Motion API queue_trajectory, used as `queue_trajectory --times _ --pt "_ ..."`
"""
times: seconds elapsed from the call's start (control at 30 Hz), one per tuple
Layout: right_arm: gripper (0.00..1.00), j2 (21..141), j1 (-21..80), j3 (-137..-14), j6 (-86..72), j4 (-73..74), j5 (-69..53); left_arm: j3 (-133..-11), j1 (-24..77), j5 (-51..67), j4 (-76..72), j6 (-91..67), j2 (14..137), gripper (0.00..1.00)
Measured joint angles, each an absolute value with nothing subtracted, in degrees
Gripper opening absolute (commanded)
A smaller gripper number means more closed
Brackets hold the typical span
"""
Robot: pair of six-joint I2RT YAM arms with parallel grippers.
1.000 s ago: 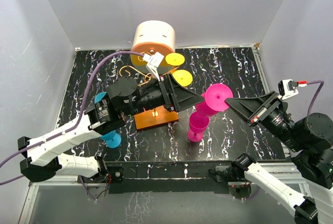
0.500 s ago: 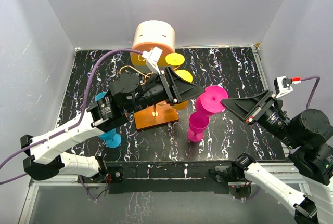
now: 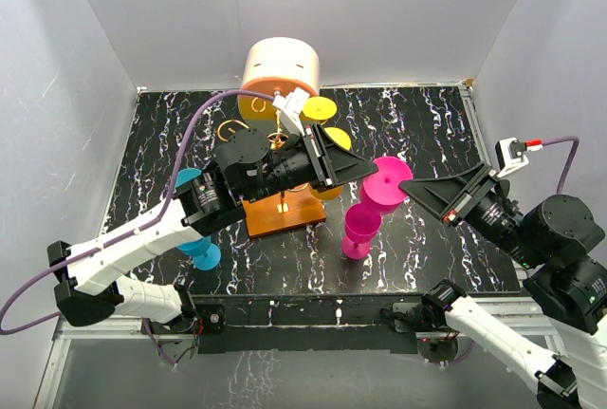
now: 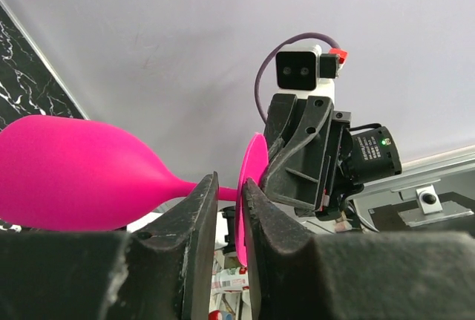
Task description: Place the wine glass upside down on the wine glass rack
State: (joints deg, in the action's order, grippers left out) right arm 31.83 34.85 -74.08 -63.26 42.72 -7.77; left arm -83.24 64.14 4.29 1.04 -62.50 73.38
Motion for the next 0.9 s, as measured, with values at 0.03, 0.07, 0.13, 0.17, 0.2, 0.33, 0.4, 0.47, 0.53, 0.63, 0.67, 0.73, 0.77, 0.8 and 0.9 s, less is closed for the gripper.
queue_trajectory --times 0.03,0.07,0.13,0.17,0.2,0.33,0.4,0.47,0.53,0.63,0.67,0.73,0.77,0.8,0.9 --pt "0.00 31.99 34.85 -74.08 -63.24 42.72 -7.77 -83.02 63.96 4.64 0.62 -62.72 73.38 0.17" --pt "0.00 32.12 34.87 -74.08 -63.22 42.72 -7.73 -82.72 63.81 5.08 0.19 -62.98 73.38 0.17" --pt "0.00 32.36 34.85 -74.08 -63.16 42.83 -7.66 -82.35 63.51 5.72 -0.10 -63.44 73.38 0.17" --pt "0.00 32.47 34.87 -74.08 -63.11 42.94 -7.62 -82.17 63.44 6.07 -0.27 -63.61 73.41 0.17" --pt "0.00 32.58 34.87 -74.08 -63.11 43.00 -7.57 -82.02 63.35 6.33 -0.47 -63.72 73.38 0.15" --pt "0.00 32.88 34.87 -74.08 -63.05 43.20 -7.18 -81.32 63.13 7.94 -1.19 -64.27 73.38 0.02" --pt "0.05 32.99 34.87 -74.08 -63.05 43.35 -6.92 -81.30 62.96 8.36 -1.56 -64.40 73.38 0.00" --pt "0.16 33.06 34.87 -74.08 -63.07 43.33 -6.61 -81.30 62.67 8.97 -1.87 -64.42 73.38 0.00" --pt "0.28 33.08 34.87 -74.08 -63.05 43.29 -6.26 -81.34 62.19 9.74 -1.74 -64.58 73.47 0.00" --pt "0.45 33.08 34.87 -74.08 -62.98 42.70 -5.41 -82.74 61.23 11.79 -0.82 -64.60 74.52 0.00" --pt "0.50 33.08 34.87 -74.11 -62.85 42.48 -5.04 -83.68 60.66 12.86 -0.73 -64.66 75.29 0.00" --pt "0.63 33.08 34.87 -74.22 -62.54 42.26 -4.10 -85.47 59.37 14.74 -0.84 -65.08 76.69 0.00" --pt "0.67 33.06 34.87 -74.43 -62.30 42.26 -3.53 -86.46 58.48 15.99 -1.04 -65.49 77.49 0.00" --pt "0.70 33.01 34.87 -74.65 -62.00 42.17 -2.90 -87.24 57.49 17.10 -1.39 -66.00 78.22 0.00" --pt "0.78 32.29 34.87 -75.55 -60.90 42.17 -0.89 -88.84 54.41 20.43 -2.55 -67.79 79.70 0.00"
